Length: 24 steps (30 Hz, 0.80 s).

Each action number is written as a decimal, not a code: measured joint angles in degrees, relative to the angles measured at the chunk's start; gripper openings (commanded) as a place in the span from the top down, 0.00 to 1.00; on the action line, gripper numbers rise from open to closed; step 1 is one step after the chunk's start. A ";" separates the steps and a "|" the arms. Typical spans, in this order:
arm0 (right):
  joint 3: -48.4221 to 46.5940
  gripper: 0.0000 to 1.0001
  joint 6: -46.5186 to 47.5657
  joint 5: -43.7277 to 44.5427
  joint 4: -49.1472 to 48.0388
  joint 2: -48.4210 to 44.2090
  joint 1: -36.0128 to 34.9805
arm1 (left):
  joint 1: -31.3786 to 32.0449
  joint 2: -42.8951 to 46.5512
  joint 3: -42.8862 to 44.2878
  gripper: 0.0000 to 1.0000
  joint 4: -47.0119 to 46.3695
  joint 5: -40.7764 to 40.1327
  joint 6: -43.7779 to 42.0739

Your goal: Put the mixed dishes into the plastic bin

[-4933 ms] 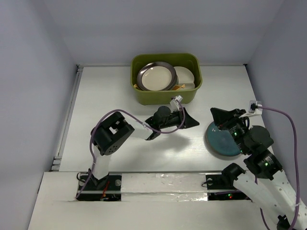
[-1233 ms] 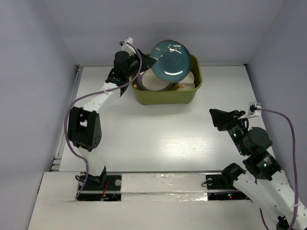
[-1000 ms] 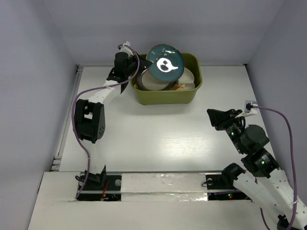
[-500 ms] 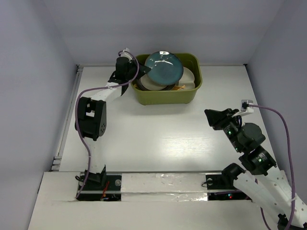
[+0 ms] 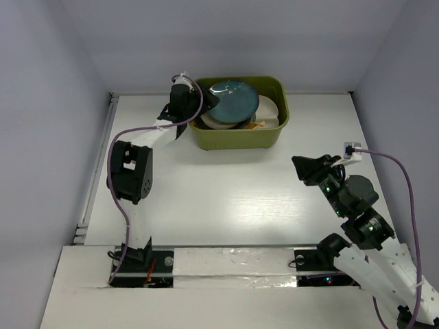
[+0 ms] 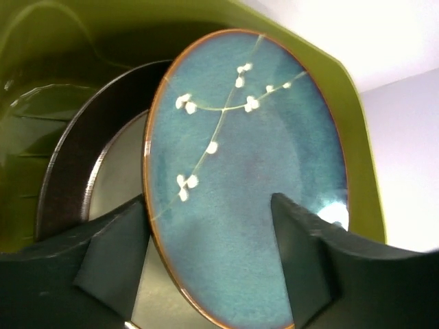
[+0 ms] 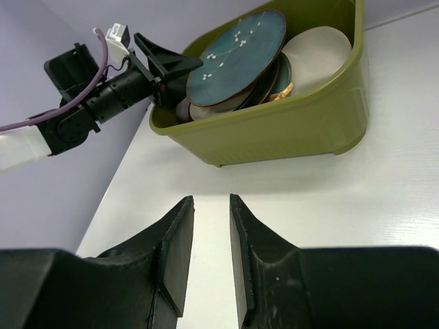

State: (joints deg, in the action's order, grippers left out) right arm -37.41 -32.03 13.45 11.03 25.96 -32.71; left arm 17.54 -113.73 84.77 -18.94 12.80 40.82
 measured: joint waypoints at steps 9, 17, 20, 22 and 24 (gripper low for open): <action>0.00 0.67 -0.13 -0.24 -0.02 0.04 0.00 | 1.31 8.63 -0.24 0.03 5.22 -9.57 -6.86; -0.02 0.87 0.04 -0.39 0.00 -0.11 0.00 | 3.08 16.74 -0.22 0.02 6.84 -17.99 -13.11; -0.13 0.98 0.33 -0.33 0.02 -0.37 0.00 | 5.11 18.78 -0.90 0.02 6.75 -18.88 -14.23; -0.37 0.98 0.39 -0.15 0.07 -0.48 0.00 | 7.28 21.70 -3.93 0.02 5.73 -19.37 -14.91; -0.68 0.97 0.52 0.07 0.04 -0.50 0.00 | 9.84 26.49 -9.20 0.02 4.59 -19.61 -15.28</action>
State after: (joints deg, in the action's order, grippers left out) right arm -38.09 -31.51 13.52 11.07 25.45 -32.71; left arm 27.38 -87.24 75.57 -14.35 -6.81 25.54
